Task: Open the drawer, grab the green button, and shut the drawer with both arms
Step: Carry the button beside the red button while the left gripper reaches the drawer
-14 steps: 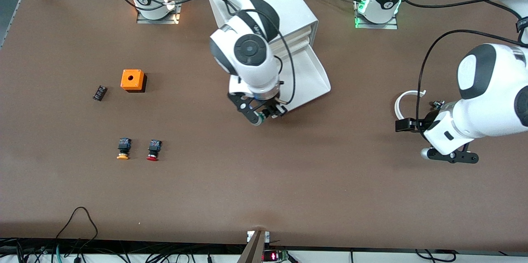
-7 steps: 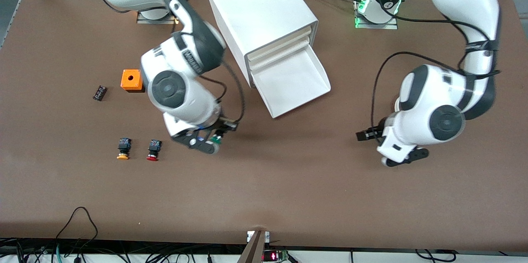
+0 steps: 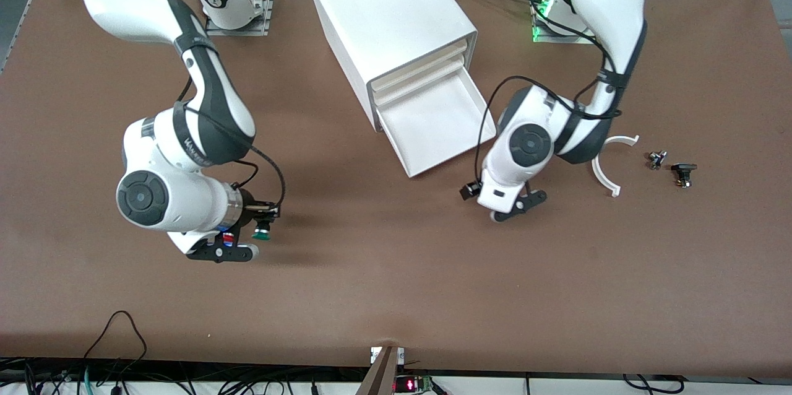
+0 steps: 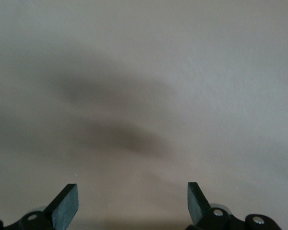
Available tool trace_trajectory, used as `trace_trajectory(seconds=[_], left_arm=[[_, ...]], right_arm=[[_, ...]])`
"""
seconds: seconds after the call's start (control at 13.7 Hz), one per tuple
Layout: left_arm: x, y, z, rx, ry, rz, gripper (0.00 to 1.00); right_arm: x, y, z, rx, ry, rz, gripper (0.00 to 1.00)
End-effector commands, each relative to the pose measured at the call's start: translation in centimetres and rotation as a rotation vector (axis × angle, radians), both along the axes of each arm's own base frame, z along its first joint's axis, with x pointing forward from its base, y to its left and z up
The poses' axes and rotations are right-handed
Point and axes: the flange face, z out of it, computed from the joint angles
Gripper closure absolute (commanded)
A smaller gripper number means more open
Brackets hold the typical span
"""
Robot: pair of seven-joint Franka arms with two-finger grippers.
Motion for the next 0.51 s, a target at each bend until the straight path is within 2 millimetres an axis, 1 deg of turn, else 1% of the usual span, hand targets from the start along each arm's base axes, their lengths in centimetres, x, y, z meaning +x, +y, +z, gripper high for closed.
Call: trace_trajectory(seconds=[0.0, 0.07, 0.15, 0.22, 0.29, 0.36, 0.44], left_arm=[[-1.6, -0.1, -0.8, 0.042, -0.027, -0.023, 0.01], [-2.6, -0.5, -1.5, 0.04, -0.028, -0.035, 0.01], [-3.1, -0.7, -1.6, 0.036, -0.033, -0.041, 0.01], [-3.9, -1.3, -1.7, 0.031, -0.023, -0.055, 0.01], [-4.6, -1.7, -1.4, 0.025, -0.017, -0.064, 0.01], [-5.0, -1.7, -1.3, 0.021, -0.01, -0.062, 0.01], [-5.7, -2.0, -1.1, 0.018, -0.007, -0.069, 0.01]], right_arm=[[-0.8, -1.3, -5.1, 0.006, 0.004, 0.031, 1.0], [-1.0, -1.3, -6.6, 0.008, -0.007, 0.028, 1.0], [-1.2, -1.2, -7.9, 0.009, -0.018, 0.027, 1.0], [-1.3, -1.2, -9.0, 0.009, -0.031, 0.027, 1.0], [-1.5, -1.0, -10.8, 0.005, -0.036, 0.046, 1.0], [-1.7, -0.4, -11.6, 0.002, -0.044, 0.069, 1.0], [-1.8, -0.4, -12.5, -0.006, -0.038, 0.077, 1.0]])
